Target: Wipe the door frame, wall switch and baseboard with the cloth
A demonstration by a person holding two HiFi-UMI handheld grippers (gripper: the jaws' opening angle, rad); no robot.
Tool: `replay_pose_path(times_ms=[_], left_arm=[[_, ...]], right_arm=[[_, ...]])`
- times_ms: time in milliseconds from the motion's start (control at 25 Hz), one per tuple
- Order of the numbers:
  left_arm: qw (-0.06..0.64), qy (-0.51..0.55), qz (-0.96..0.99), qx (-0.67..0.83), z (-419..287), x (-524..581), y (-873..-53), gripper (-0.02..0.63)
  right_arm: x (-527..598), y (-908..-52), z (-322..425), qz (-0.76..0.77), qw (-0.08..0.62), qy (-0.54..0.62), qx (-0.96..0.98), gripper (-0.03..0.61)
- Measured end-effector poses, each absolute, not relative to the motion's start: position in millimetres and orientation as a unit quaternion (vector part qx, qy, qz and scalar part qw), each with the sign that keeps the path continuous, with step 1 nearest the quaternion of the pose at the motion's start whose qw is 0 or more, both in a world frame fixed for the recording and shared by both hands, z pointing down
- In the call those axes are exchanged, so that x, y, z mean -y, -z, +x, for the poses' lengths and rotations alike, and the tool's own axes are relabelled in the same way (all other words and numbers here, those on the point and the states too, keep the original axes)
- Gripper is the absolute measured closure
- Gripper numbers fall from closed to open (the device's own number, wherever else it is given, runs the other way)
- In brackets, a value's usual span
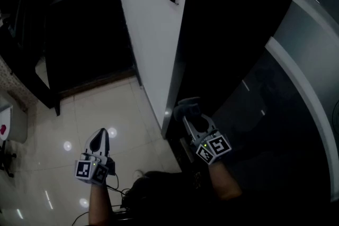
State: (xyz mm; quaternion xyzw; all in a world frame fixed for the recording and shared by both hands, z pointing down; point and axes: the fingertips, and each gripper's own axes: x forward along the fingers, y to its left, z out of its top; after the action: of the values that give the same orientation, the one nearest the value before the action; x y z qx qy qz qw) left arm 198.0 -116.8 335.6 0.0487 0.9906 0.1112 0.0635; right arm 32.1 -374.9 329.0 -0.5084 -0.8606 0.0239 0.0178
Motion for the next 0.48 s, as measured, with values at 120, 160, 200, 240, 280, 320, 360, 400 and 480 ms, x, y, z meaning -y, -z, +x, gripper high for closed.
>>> replay_pose_path(times_ms=[120,160,200,240,280,320,360,400,480], left_arm=[[0.058,-0.107,0.059,-0.991,199,113,-338,0.611],[0.059,-0.112,0.062,-0.990,199,111,-338,0.611],[0.059,-0.119,0.065,-0.989,200,108,-340,0.611],[0.059,-0.125,0.068,-0.988,200,105,-342,0.611],[0.058,-0.130,0.071,-0.987,201,102,-344,0.611],[0.057,-0.133,0.074,-0.987,202,98,-347,0.611],[0.057,-0.134,0.078,-0.986,203,95,-348,0.611],[0.057,-0.134,0.082,-0.986,204,91,-349,0.611],[0.059,-0.136,0.091,-0.985,208,81,-351,0.611]], right_arm=[[362,-331,33,-0.525,0.020,-0.019,0.851,0.483],[359,-332,33,-0.529,0.022,-0.020,0.848,0.483],[357,-333,32,-0.532,0.025,-0.020,0.846,0.483],[355,-334,31,-0.534,0.027,-0.020,0.845,0.483],[352,-335,31,-0.537,0.030,-0.019,0.843,0.483],[349,-336,31,-0.540,0.032,-0.017,0.841,0.483],[345,-337,31,-0.544,0.034,-0.015,0.838,0.483],[340,-339,31,-0.547,0.037,-0.013,0.836,0.483],[330,-342,31,-0.554,0.042,-0.009,0.832,0.483]])
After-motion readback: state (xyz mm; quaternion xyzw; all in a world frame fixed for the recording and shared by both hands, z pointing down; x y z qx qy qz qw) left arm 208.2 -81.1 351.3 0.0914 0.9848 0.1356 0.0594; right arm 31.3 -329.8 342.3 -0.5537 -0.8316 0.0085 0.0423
